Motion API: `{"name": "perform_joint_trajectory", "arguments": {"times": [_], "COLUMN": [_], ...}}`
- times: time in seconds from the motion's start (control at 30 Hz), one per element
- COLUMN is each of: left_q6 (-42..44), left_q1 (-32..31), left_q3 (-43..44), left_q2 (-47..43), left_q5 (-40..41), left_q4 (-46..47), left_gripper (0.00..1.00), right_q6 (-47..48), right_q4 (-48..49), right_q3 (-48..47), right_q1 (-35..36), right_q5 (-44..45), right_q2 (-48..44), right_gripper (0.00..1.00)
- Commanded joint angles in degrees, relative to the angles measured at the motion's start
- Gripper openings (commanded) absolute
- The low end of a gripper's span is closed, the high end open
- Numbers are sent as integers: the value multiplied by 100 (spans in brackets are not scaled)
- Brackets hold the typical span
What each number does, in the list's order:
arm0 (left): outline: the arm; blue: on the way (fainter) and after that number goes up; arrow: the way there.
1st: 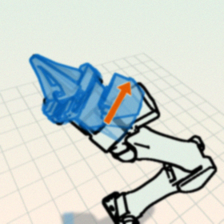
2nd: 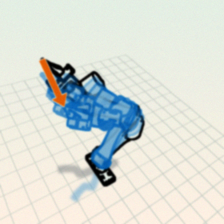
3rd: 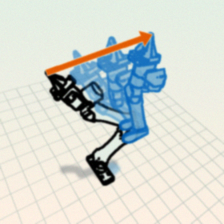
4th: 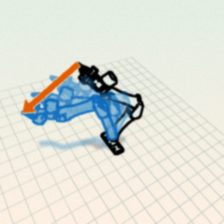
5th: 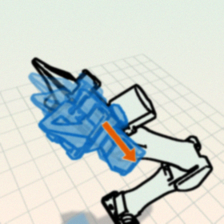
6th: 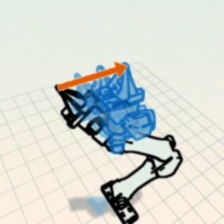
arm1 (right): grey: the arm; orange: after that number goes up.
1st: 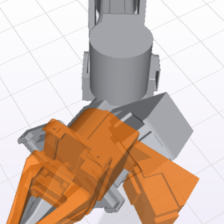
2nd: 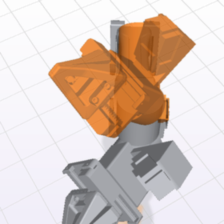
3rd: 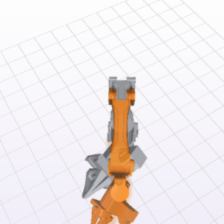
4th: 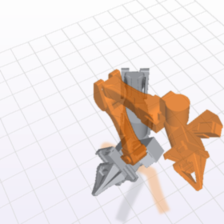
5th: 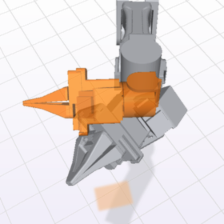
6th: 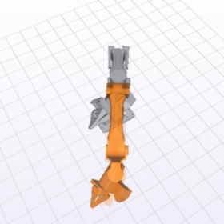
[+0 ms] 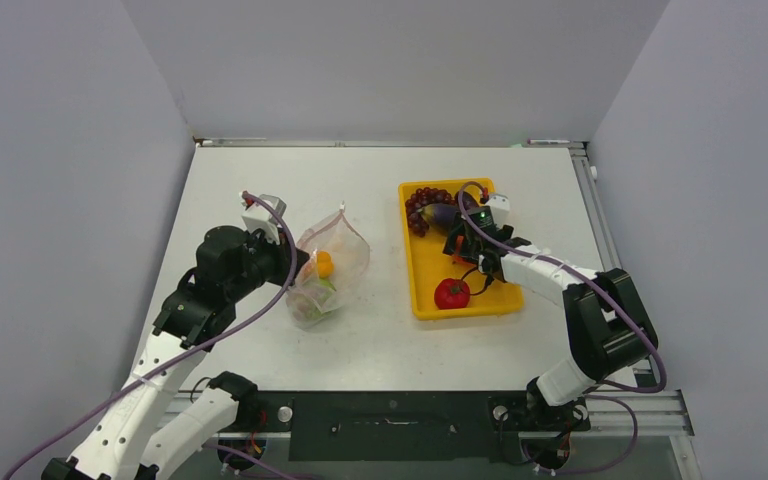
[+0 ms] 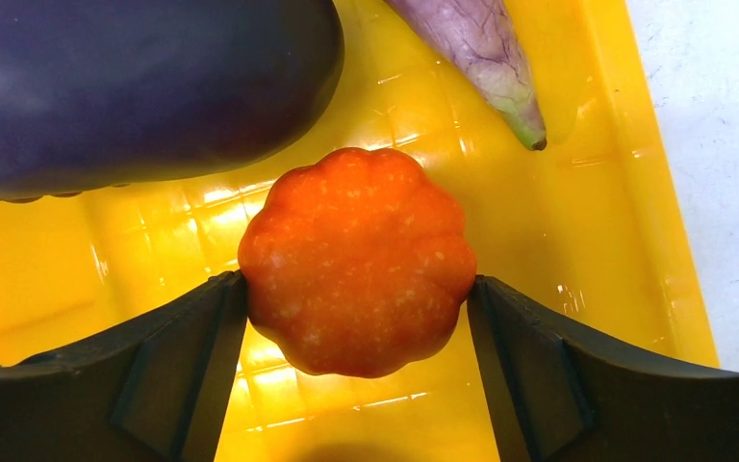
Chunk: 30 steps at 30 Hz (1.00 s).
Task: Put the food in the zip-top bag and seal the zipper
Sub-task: Pick up the fake vegetable from the bin.
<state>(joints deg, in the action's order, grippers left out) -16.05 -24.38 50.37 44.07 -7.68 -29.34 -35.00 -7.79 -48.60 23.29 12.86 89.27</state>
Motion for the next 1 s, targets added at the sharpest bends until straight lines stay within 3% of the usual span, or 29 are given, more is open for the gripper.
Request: {"name": "perform_joint_trajectory", "arguments": {"times": [0.0, 0.17, 0.27, 0.47, 0.97], "left_q6": [15, 15, 19, 15, 2], "left_q1": [21, 21, 21, 21, 12], "left_q3": [34, 26, 25, 16, 10], "left_q2": [15, 35, 40, 31, 5], "left_q5": [65, 74, 80, 109, 133], "left_q4": [157, 148, 152, 145, 144], "left_gripper": [0, 0, 0, 0, 0], "right_q6": [9, 30, 50, 69, 88], "right_q4": [317, 291, 261, 145, -545], "right_q3": [7, 26, 47, 164, -197], "right_q1": [-43, -52, -52, -51, 44], "right_q5": [-69, -175, -258, -285, -550], "right_q2": [-88, -205, -351, -787, -2217], "right_gripper": [74, 50, 43, 38, 35]}}
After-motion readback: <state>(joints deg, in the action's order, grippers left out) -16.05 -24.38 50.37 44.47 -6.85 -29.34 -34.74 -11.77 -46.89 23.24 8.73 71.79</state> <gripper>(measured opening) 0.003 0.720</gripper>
